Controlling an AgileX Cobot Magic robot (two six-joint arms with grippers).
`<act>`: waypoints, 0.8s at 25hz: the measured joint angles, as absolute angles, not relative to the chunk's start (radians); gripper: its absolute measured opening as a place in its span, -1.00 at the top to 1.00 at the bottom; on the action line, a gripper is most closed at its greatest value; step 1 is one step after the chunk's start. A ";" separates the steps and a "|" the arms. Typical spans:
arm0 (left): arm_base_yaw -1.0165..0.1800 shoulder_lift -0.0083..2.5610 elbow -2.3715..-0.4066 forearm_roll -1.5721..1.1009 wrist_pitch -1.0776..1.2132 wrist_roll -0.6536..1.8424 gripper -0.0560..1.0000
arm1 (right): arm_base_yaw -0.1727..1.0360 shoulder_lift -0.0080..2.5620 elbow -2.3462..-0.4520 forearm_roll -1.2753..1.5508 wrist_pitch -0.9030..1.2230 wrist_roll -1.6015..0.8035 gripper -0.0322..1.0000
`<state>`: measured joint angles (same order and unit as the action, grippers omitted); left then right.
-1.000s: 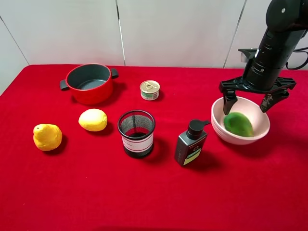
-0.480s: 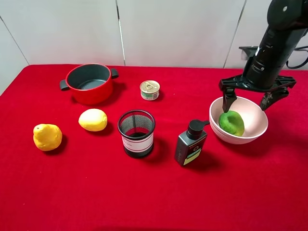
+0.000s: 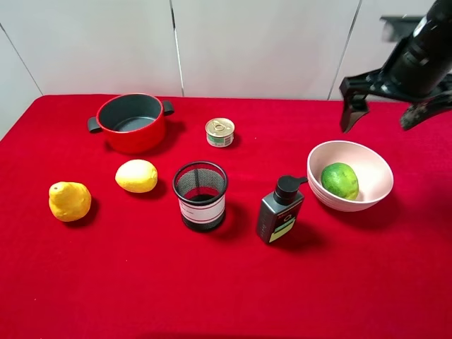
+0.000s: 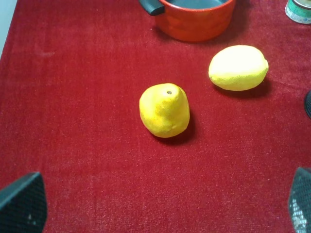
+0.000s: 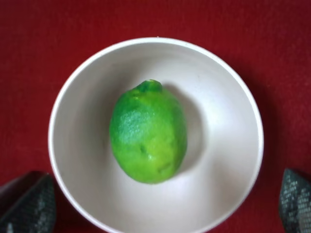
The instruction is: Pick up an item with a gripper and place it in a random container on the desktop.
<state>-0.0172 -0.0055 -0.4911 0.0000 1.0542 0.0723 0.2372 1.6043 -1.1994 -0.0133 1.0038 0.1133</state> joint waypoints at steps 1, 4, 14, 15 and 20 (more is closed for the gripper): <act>-0.017 -0.006 -0.491 0.000 1.054 0.072 -0.99 | 0.237 1.583 -1.199 -0.013 1.014 0.113 -0.40; -0.017 -0.006 -0.491 0.000 1.054 0.072 -0.99 | 0.237 1.526 -1.199 -0.013 1.054 0.112 -0.40; -0.017 -0.006 -0.491 0.000 1.054 0.072 -0.99 | 0.237 1.370 -1.197 0.021 1.212 0.086 -0.40; -0.017 -0.006 -0.491 0.000 1.054 0.072 -0.99 | 0.237 1.356 -1.192 0.027 1.211 0.086 -0.40; -0.017 -0.006 -0.491 0.000 1.054 0.072 -0.99 | 0.237 1.258 -1.139 0.060 1.215 0.086 -0.40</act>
